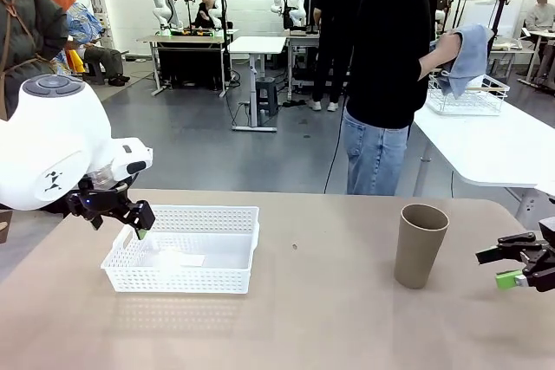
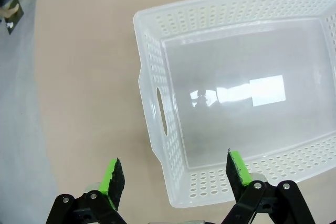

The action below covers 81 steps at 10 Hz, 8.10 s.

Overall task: Clean and organize the cups into the basket.
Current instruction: Pick up the Organizing basket and move it to the center of the table, then pick up the Reusable plastic cup from the right side of the table and place it inside the Organizing basket.

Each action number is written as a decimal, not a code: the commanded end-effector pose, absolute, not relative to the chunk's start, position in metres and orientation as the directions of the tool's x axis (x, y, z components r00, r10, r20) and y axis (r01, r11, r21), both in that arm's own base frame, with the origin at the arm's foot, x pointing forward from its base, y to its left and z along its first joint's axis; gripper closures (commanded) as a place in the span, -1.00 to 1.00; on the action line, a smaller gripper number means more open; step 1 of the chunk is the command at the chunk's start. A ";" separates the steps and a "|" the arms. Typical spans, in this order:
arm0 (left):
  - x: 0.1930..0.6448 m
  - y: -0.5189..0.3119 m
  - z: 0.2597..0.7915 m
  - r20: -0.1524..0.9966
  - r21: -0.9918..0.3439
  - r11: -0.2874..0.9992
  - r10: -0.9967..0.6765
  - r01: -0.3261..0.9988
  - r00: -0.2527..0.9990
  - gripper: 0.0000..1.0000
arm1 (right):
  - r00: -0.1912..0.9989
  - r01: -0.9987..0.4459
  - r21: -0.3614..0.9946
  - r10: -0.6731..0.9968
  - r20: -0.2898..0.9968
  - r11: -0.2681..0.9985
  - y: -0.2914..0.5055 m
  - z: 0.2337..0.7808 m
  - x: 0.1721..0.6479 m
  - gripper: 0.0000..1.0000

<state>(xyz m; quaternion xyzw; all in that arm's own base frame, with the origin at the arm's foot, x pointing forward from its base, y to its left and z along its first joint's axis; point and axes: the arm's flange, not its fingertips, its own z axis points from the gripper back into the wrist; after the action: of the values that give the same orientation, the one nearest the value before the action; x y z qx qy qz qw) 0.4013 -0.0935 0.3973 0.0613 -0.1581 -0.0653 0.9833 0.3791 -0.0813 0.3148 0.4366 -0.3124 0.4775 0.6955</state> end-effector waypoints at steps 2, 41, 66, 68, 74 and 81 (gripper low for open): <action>0.392 -0.091 0.385 0.234 0.163 0.985 -0.097 0.059 0.967 -1.00 | 0.291 -0.957 0.269 0.386 0.875 0.112 -0.073 0.300 0.396 -1.00; 0.386 -0.075 0.342 0.023 -0.015 0.985 0.170 -0.170 0.985 -1.00 | 0.022 -0.986 -0.038 0.352 0.936 0.162 -0.011 0.243 0.475 -1.00; 0.393 -0.080 0.329 -0.016 -0.026 0.992 0.122 -0.122 0.992 1.00 | 0.145 -0.984 0.168 0.285 0.947 -0.058 0.018 0.235 0.453 1.00; 0.393 -0.079 0.330 -0.014 -0.025 0.992 0.122 -0.122 0.992 1.00 | 0.142 -0.985 0.165 0.289 0.947 -0.055 0.018 0.234 0.453 0.52; 0.394 -0.078 0.334 0.000 -0.013 0.993 0.114 -0.114 0.993 1.00 | 0.137 -0.987 0.156 0.286 0.948 -0.045 0.015 0.233 0.453 0.53; 0.407 -0.141 0.345 -0.032 0.099 0.995 -0.026 0.029 0.999 1.00 | 0.053 -0.983 0.010 0.235 0.971 0.182 -0.005 0.395 0.394 0.53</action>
<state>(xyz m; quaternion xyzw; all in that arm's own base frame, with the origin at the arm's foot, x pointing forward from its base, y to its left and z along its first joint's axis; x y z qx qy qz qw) 0.4002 -0.1284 0.3489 0.0265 0.0060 -0.0068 0.9996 0.4071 -0.0076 0.3726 0.4018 -0.4562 0.5226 0.5978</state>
